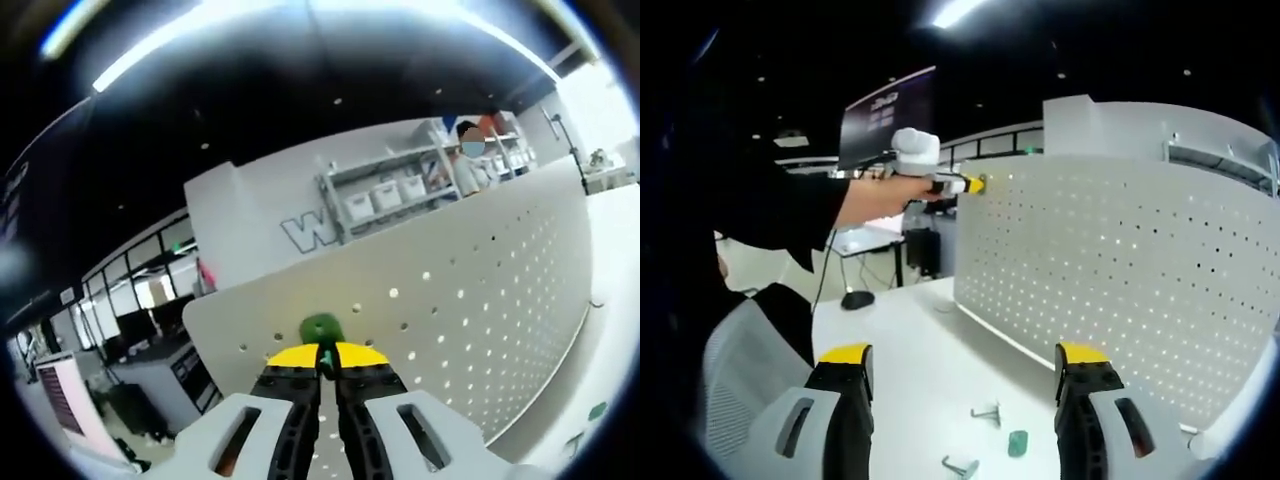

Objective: Insert the hook assembly into the mounting plate slot until the hook locks in place.

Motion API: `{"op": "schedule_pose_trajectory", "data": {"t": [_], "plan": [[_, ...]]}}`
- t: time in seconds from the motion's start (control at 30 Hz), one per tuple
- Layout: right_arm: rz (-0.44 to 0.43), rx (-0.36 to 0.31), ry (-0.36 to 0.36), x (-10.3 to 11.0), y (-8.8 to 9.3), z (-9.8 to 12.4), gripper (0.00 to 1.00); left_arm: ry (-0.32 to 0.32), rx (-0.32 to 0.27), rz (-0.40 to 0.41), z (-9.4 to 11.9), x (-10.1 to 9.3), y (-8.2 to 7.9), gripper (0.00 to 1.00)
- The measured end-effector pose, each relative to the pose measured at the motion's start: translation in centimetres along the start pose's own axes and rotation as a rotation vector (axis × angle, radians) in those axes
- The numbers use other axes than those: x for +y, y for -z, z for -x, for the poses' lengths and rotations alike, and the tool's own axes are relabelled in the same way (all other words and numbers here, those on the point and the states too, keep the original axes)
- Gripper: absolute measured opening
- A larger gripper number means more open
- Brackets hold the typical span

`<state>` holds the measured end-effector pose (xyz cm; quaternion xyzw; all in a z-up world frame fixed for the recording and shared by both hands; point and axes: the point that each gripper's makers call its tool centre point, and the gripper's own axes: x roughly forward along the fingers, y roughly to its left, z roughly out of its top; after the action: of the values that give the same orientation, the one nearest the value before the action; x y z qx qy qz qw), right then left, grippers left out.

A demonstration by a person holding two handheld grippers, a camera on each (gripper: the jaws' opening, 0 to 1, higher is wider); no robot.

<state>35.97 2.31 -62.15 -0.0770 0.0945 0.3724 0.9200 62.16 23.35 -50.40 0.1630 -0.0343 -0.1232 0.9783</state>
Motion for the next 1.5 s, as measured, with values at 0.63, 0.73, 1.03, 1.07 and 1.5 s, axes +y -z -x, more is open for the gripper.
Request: {"op": "schedule_pose_trajectory", "data": {"t": [0.63,0.73,1.03,1.07,1.5], "plan": [[0.002,-0.003,0.002,-0.2,-0.1,0.2,0.75,0.041,-0.025,0.088,1.8,-0.7,0.1,0.25],[0.007,-0.004,-0.001,-0.1,-0.3,0.3,0.75,0.048,-0.040,0.101,2.5,-0.9,-0.2,0.31],[0.013,-0.007,-0.003,-0.1,-0.4,0.5,0.75,0.122,-0.068,0.121,5.0,-2.9,-1.1,0.40],[0.013,-0.006,-0.003,-0.1,-0.4,0.5,0.75,0.124,-0.069,0.120,5.2,-3.0,-1.2,0.42],[0.003,-0.001,0.004,-0.5,0.2,1.1,0.75,0.185,-0.095,0.173,11.3,-5.3,-0.9,0.43]]}}
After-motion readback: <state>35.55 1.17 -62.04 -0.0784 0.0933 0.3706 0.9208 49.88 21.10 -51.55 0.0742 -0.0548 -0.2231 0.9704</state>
